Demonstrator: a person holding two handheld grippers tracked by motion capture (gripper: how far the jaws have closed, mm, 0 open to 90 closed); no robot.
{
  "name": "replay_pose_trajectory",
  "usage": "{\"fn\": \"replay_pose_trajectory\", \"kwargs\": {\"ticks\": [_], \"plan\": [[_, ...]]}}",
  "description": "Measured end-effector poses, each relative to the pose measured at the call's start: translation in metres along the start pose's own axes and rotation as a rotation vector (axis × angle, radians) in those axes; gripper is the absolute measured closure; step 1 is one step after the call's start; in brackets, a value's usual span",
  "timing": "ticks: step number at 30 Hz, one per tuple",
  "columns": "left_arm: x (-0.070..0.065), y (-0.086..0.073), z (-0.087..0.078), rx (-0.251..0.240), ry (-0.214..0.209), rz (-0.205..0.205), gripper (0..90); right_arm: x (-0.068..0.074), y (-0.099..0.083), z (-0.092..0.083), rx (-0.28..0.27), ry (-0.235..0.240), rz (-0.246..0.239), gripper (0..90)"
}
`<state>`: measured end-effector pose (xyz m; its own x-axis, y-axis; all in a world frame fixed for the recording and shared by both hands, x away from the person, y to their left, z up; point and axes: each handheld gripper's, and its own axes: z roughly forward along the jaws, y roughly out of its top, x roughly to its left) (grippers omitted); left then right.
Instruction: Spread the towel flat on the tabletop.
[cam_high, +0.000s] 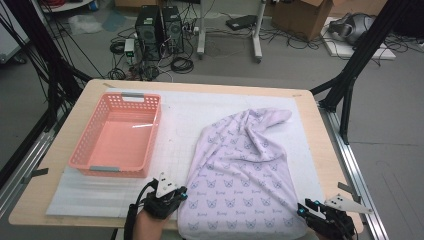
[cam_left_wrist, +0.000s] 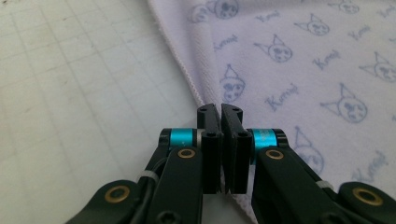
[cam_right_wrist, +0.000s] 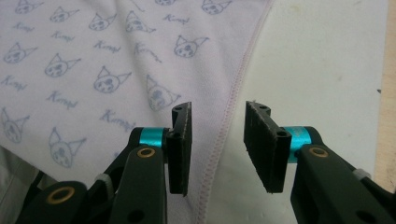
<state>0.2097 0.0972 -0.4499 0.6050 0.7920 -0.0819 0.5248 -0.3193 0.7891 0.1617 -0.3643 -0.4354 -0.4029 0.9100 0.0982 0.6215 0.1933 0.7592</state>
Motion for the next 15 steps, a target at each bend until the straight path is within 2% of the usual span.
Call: {"fn": "replay_pose_trajectory", "kwargs": {"ticks": [2,4,8,11,13,15], "plan": [[0.002,-0.006,-0.009,0.004,-0.013,-0.008,86.5,0.002,0.001,0.001,0.004,0.001,0.006,61.7],[0.003,-0.012,-0.019,0.016,-0.018,-0.010,86.5,0.003,0.001,0.004,0.007,0.003,-0.009,61.7],[0.000,-0.025,-0.038,0.028,-0.019,0.015,86.4,0.006,0.004,0.010,0.014,0.007,-0.021,60.9],[0.000,-0.030,-0.041,0.013,-0.031,0.005,85.4,0.010,0.008,0.017,0.017,0.008,-0.022,58.0],[0.001,-0.030,-0.040,-0.005,-0.037,-0.008,80.2,0.013,0.010,0.025,0.031,0.011,-0.028,56.6],[0.002,-0.030,-0.038,-0.035,-0.048,-0.019,68.6,0.016,0.011,0.033,0.052,-0.008,-0.052,59.0]]}}
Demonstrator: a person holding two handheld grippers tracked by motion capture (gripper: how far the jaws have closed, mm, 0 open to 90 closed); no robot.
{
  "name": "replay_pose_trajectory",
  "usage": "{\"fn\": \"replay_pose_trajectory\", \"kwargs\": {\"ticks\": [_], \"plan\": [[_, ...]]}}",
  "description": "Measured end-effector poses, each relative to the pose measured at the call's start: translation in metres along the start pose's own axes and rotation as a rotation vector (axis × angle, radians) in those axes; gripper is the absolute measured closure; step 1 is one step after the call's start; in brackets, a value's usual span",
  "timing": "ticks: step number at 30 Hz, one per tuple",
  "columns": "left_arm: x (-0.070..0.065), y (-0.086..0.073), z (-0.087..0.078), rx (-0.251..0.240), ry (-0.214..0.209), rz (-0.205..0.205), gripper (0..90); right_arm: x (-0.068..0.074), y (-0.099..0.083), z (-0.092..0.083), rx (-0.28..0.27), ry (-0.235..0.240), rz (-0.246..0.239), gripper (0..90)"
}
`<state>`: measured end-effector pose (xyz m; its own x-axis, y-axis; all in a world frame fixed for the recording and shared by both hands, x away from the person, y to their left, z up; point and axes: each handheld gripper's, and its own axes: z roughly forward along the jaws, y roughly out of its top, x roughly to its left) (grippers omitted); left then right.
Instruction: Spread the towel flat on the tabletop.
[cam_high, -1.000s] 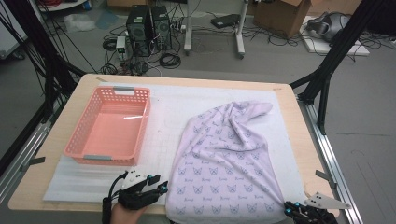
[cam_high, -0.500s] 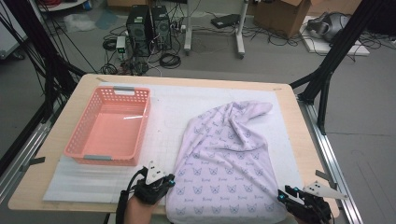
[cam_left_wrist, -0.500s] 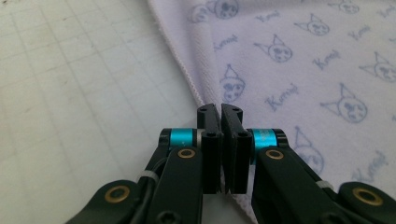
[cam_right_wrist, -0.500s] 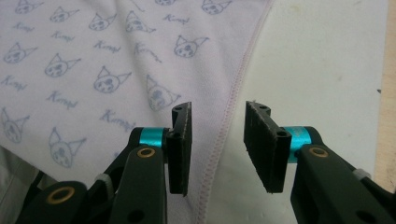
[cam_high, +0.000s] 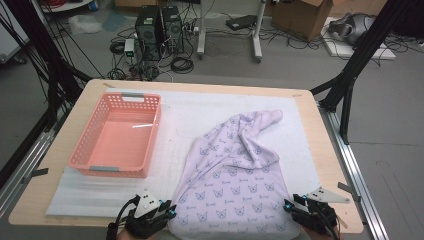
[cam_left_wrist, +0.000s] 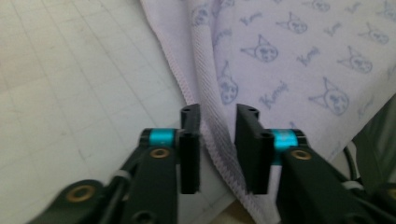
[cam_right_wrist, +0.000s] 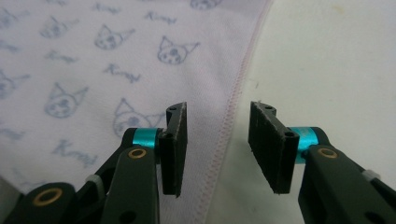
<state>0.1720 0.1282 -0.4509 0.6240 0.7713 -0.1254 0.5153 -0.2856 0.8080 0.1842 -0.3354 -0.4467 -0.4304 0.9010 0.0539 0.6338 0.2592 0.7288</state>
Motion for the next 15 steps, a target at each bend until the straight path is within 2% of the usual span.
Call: {"fn": "replay_pose_trajectory", "kwargs": {"ticks": [1,3,7,9,15], "plan": [[0.001,0.000,0.000,-0.012,-0.002,-0.006,65.6,0.001,0.000,0.000,-0.007,-0.009,-0.005,63.5],[0.003,0.002,0.001,-0.032,-0.006,-0.018,59.4,-0.002,0.000,-0.002,0.001,0.014,0.004,85.5],[0.008,0.006,0.002,-0.055,-0.013,-0.031,57.1,-0.003,-0.004,-0.012,0.033,0.020,-0.004,87.5],[0.008,0.005,0.002,-0.060,-0.014,-0.035,56.7,-0.002,-0.011,-0.021,0.047,0.015,-0.019,87.6],[0.010,0.002,0.002,-0.064,-0.025,-0.037,55.7,0.002,-0.031,-0.047,0.097,0.022,-0.020,87.1]]}}
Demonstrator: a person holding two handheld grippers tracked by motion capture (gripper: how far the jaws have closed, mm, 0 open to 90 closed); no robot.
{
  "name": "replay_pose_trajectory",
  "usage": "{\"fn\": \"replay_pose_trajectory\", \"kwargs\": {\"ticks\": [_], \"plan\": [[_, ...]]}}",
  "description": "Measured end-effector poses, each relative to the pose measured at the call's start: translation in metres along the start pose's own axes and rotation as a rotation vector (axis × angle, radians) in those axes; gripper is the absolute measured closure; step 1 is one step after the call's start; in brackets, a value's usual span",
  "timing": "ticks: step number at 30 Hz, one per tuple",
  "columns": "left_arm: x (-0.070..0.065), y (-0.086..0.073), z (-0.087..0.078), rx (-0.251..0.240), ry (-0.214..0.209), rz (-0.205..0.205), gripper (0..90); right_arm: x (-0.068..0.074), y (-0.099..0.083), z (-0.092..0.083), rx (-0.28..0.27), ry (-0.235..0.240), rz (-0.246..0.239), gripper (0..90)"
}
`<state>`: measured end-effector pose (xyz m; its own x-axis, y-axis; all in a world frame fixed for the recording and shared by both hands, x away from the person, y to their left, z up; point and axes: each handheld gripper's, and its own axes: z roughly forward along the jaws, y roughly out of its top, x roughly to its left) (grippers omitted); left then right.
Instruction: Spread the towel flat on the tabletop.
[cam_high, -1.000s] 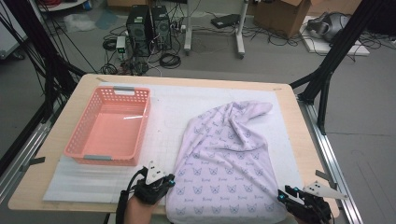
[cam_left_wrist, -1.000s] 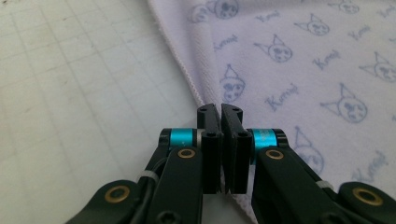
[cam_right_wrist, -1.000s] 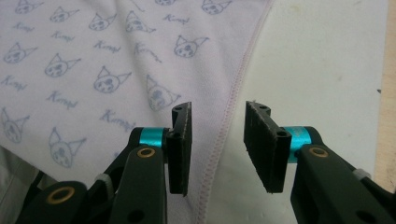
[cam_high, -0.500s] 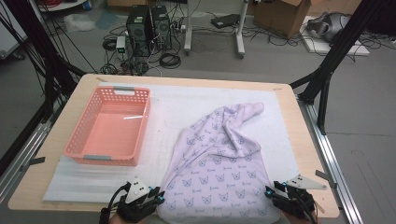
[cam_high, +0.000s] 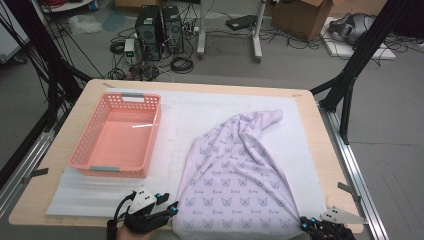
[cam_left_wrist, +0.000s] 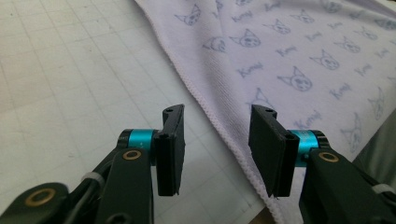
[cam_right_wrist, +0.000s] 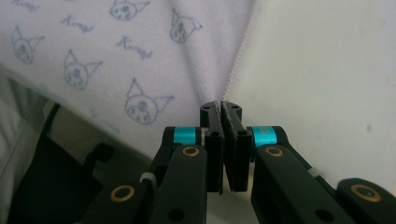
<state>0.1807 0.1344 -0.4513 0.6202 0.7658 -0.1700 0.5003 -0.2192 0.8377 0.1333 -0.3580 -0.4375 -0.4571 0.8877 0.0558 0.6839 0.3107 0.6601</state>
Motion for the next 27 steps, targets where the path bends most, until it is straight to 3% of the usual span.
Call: {"fn": "replay_pose_trajectory", "kwargs": {"ticks": [1,2,3,7,10,19,21,23,24,25,27], "plan": [[0.000,0.001,0.001,-0.004,-0.001,-0.007,55.3,0.000,-0.002,-0.002,-0.006,0.011,0.007,83.7],[0.001,0.001,0.002,-0.010,-0.002,-0.010,55.0,-0.001,-0.002,-0.003,-0.027,0.005,0.018,71.8],[0.001,0.003,0.004,-0.016,-0.005,-0.011,54.6,-0.002,0.000,-0.003,-0.056,-0.006,0.032,66.3],[0.003,0.008,0.011,-0.033,0.007,0.010,53.2,-0.006,0.016,0.003,-0.146,-0.019,0.057,59.1],[0.007,0.015,0.019,-0.031,-0.005,-0.009,53.0,-0.010,0.027,0.015,-0.155,-0.039,0.051,59.2],[0.022,0.034,0.054,0.037,0.029,-0.054,50.6,-0.020,0.045,0.047,-0.114,-0.041,0.058,60.4],[0.021,0.036,0.057,0.052,0.037,-0.041,53.1,-0.020,0.047,0.051,-0.107,-0.047,0.050,64.0],[0.016,0.035,0.057,0.061,0.063,-0.001,69.8,-0.021,0.047,0.051,-0.111,-0.041,0.048,76.1],[0.016,0.035,0.056,0.067,0.047,0.003,82.5,-0.021,0.046,0.050,-0.111,-0.025,0.042,86.4],[0.015,0.034,0.055,0.072,0.049,-0.003,87.6,-0.020,0.045,0.050,-0.106,-0.020,0.037,86.6],[0.012,0.032,0.052,0.073,0.052,-0.004,88.2,-0.019,0.044,0.047,-0.097,-0.022,0.037,87.2]]}}
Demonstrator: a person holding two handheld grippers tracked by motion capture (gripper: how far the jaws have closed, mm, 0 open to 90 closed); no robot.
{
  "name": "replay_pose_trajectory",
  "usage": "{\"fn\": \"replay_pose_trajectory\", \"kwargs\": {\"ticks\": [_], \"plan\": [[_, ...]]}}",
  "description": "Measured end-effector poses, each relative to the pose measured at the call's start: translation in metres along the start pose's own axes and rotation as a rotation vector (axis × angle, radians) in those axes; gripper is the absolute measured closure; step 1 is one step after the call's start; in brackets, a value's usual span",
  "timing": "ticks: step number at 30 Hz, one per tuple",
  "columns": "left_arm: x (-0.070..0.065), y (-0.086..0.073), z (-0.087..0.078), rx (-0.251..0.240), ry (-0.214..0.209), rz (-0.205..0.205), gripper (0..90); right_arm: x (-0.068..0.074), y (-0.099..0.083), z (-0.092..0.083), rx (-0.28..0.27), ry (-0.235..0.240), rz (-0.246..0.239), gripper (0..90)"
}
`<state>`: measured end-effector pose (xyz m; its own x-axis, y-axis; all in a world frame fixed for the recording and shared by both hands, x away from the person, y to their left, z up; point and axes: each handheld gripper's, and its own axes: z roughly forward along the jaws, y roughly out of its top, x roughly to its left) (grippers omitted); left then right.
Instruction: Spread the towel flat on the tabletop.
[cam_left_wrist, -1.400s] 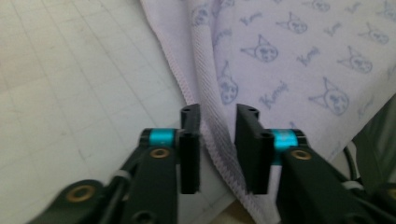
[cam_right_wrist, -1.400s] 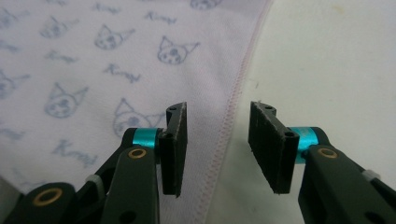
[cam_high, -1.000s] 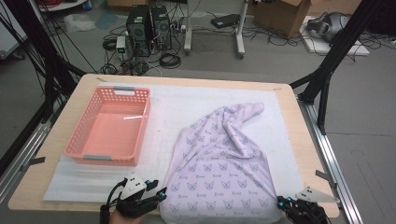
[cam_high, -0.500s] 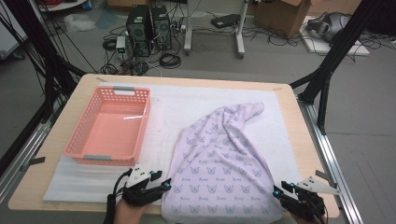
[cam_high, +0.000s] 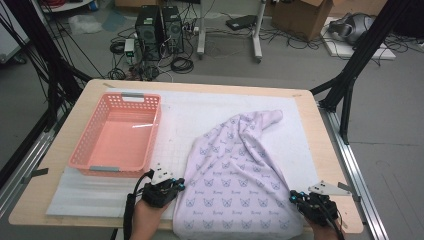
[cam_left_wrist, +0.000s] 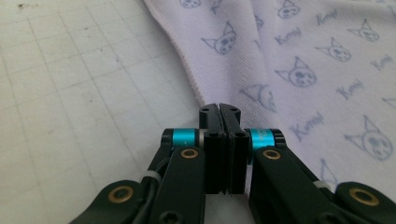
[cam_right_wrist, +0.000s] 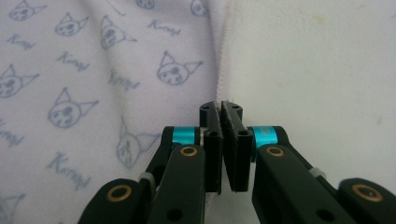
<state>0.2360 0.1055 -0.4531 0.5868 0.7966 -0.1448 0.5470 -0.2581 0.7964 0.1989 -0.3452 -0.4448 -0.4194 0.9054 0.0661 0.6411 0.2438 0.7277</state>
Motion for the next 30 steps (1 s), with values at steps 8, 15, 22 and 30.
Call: {"fn": "replay_pose_trajectory", "kwargs": {"ticks": [8,15,22,30], "plan": [[-0.006,-0.024,-0.033,0.001,-0.032,0.005,88.1,-0.001,-0.021,-0.028,0.040,0.023,-0.010,87.3],[-0.011,-0.031,-0.040,-0.041,-0.066,0.002,76.0,0.000,-0.031,-0.042,0.014,0.053,0.010,72.6],[-0.007,-0.023,-0.035,-0.109,-0.092,-0.014,61.2,-0.004,-0.019,-0.042,-0.082,0.038,0.041,68.1],[0.007,-0.007,-0.027,-0.163,-0.115,-0.026,52.7,-0.010,-0.004,-0.029,-0.097,0.027,0.040,68.0]]}}
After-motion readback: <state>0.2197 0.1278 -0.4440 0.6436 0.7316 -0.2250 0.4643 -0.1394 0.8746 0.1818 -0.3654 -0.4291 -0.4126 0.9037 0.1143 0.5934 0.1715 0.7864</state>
